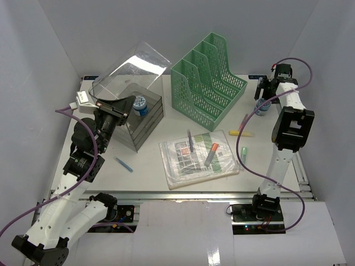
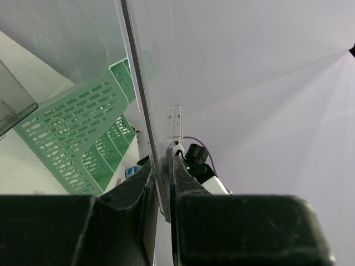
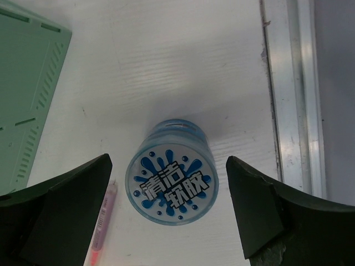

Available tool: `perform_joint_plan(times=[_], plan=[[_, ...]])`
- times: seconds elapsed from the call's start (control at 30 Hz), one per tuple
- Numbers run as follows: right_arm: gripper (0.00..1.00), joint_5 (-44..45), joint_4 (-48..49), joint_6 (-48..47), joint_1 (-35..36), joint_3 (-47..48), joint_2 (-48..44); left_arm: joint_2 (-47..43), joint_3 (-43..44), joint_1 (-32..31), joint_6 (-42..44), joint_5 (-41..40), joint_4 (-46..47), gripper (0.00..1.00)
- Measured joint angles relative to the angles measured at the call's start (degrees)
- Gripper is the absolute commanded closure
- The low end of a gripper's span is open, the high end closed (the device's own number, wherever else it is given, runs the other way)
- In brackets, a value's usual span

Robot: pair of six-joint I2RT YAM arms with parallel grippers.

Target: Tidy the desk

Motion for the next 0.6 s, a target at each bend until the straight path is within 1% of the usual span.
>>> perform_joint_plan(times=[0.1,0.13,0.17,0.2,0.27,0.33,0.4,0.6], plan=[[0.09,-0.9,-0.8,-0.2,0.4,0.0,0.9,-0.1,-0.4,0.0,-0.1,0.2,0.2,0.91],[0.07,-1.1,-1.0,-0.2,0.4,0.0,1.1,-0.2,-0.4,0.0,-0.1,0.2,0.2,0.91],[0.03,-1.3,-1.0,-0.2,0.5,0.0,1.2,-0.2,-0.4,0.0,-0.1,0.2,0.2,0.91],[0.05,-1.4,-1.0,-0.2,0.6,0.0,1.2,-0.2,-0.4,0.0,-0.1,0.2,0.3,0.91],[0.16,-1.5,-1.1,-0.3,0.7,-0.1,1.2,-0.2,-0.4,0.0,-0.1,0.2,0.2,0.91],[0.31,-1.5,-1.1,-0.6,0.7,-0.3,1.2,-0.2,-0.5,0.0,-0.1,0.2,0.4,0.91],[0.42,-1.3,-0.9,-0.9,0.7,-0.7,1.2,-0.2,-0.7,0.0,-0.1,0.2,0.7,0.91],[0.65,-1.5,-0.6,-1.0,0.7,-1.0,1.2,-0.2,-1.2,0.0,-0.2,0.6,1.1,0.91]])
